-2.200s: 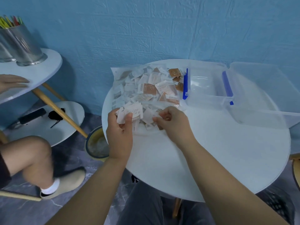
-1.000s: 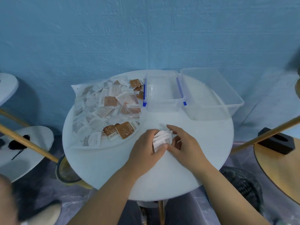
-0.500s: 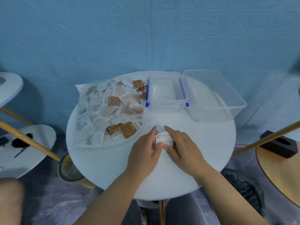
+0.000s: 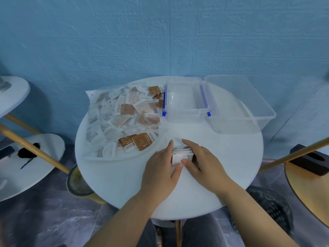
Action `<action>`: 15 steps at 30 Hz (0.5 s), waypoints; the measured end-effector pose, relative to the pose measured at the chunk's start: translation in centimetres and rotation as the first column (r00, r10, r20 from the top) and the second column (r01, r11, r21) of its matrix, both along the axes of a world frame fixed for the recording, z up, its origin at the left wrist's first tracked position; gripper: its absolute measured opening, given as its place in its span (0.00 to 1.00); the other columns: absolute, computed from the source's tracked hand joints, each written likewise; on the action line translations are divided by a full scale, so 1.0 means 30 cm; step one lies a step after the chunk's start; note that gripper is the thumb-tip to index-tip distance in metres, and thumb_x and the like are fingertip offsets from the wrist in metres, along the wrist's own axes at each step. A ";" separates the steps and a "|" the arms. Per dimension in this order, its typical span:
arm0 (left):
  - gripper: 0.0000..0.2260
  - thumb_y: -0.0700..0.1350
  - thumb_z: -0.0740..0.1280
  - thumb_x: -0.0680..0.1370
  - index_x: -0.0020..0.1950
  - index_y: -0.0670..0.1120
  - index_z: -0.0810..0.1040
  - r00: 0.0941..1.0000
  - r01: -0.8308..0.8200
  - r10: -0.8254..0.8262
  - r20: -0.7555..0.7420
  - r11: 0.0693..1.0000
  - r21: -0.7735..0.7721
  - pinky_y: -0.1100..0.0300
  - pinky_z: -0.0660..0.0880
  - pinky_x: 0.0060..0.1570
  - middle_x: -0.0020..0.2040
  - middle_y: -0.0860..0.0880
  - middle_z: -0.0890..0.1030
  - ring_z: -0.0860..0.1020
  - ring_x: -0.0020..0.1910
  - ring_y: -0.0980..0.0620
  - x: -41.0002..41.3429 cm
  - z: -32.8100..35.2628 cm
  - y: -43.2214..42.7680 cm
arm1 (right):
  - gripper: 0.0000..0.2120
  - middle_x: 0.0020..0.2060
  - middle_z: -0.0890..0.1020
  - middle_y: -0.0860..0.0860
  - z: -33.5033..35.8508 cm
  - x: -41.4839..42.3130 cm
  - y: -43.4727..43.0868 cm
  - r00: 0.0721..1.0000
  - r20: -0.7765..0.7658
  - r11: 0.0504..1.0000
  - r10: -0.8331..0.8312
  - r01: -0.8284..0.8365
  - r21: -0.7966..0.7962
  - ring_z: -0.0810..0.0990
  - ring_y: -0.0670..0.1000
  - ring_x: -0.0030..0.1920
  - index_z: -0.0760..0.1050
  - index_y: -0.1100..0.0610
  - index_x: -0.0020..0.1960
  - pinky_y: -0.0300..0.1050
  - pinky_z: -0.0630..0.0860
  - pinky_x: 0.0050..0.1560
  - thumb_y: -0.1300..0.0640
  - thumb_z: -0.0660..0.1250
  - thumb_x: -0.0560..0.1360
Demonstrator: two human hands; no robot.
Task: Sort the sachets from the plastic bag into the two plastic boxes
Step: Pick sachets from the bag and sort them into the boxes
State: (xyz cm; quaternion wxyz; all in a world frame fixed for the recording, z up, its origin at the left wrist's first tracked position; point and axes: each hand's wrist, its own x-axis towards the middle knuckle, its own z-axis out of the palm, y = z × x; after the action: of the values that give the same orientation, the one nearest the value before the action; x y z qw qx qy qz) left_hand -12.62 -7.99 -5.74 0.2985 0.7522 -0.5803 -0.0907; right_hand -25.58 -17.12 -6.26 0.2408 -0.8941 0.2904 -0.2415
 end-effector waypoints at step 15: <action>0.16 0.55 0.57 0.72 0.45 0.45 0.77 0.968 -0.051 0.066 0.241 0.996 -0.067 0.59 0.76 0.37 0.40 0.51 0.80 0.78 0.39 0.51 0.002 -0.011 -0.042 | 0.19 0.45 0.66 0.33 0.028 -0.022 -0.022 0.994 -0.013 0.978 0.111 -0.107 0.180 0.67 0.38 0.47 0.59 0.45 0.67 0.31 0.63 0.49 0.53 0.60 0.78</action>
State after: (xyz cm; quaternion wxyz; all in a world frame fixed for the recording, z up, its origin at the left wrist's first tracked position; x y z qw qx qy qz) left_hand -12.55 -9.26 -6.06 0.2504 0.7651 -0.5926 0.0284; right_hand -26.25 -17.78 -5.43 0.3297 -0.8861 0.2643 -0.1905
